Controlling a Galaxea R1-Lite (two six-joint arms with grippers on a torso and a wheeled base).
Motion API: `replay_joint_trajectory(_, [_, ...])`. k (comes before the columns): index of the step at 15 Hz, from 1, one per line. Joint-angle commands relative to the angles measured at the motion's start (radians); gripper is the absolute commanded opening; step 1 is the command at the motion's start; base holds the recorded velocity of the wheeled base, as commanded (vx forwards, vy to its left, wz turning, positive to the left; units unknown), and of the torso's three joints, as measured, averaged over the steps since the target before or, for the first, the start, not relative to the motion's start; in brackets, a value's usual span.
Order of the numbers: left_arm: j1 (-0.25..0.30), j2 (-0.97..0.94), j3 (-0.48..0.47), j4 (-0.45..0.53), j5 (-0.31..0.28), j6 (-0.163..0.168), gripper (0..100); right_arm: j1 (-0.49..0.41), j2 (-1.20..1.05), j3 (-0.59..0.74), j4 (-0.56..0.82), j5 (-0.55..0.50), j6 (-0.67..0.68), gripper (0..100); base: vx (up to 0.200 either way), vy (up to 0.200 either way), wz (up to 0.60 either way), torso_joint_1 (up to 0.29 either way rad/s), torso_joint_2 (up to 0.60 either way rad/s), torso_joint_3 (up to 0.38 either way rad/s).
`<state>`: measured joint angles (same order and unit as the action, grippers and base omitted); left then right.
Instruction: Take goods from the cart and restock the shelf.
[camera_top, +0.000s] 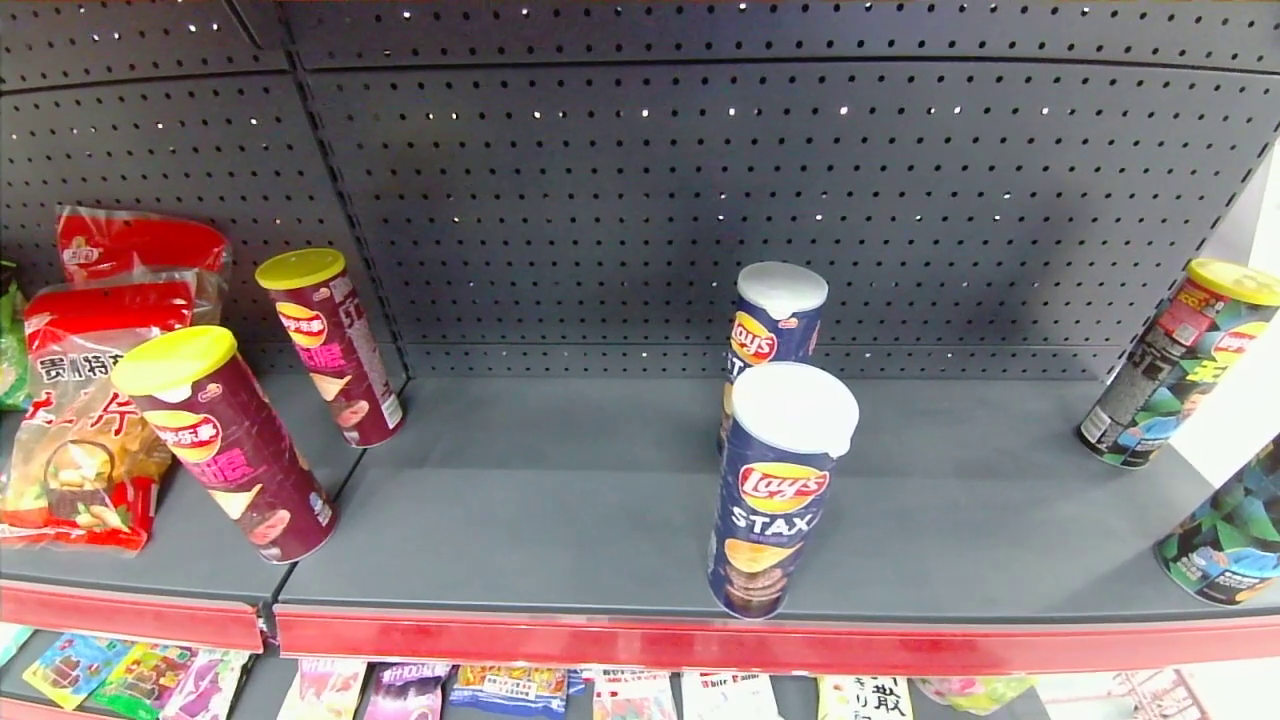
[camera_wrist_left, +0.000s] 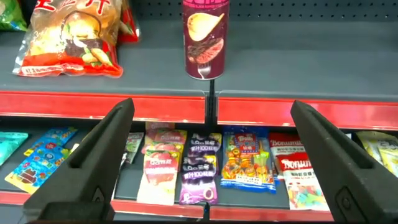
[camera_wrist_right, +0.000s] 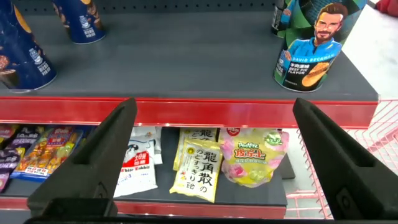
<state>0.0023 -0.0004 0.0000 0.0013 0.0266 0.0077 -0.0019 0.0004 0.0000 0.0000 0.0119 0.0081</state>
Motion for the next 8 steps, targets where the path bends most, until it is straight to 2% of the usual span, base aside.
replay_joint_trajectory(1, [0.001, 0.000, -0.002, 0.000, 0.001, 0.000, 100, 0.000, 0.000, 0.000, 0.000, 0.000, 0.000, 100, 0.000, 0.000, 0.00, 0.000, 0.00, 0.000])
replay_joint_trajectory(8, [0.001, 0.000, 0.000, 0.000, 0.001, 0.000, 100, 0.000, 0.000, 0.000, 0.000, -0.010, 0.000, 100, 0.000, 0.000, 0.00, 0.000, 0.00, 0.000])
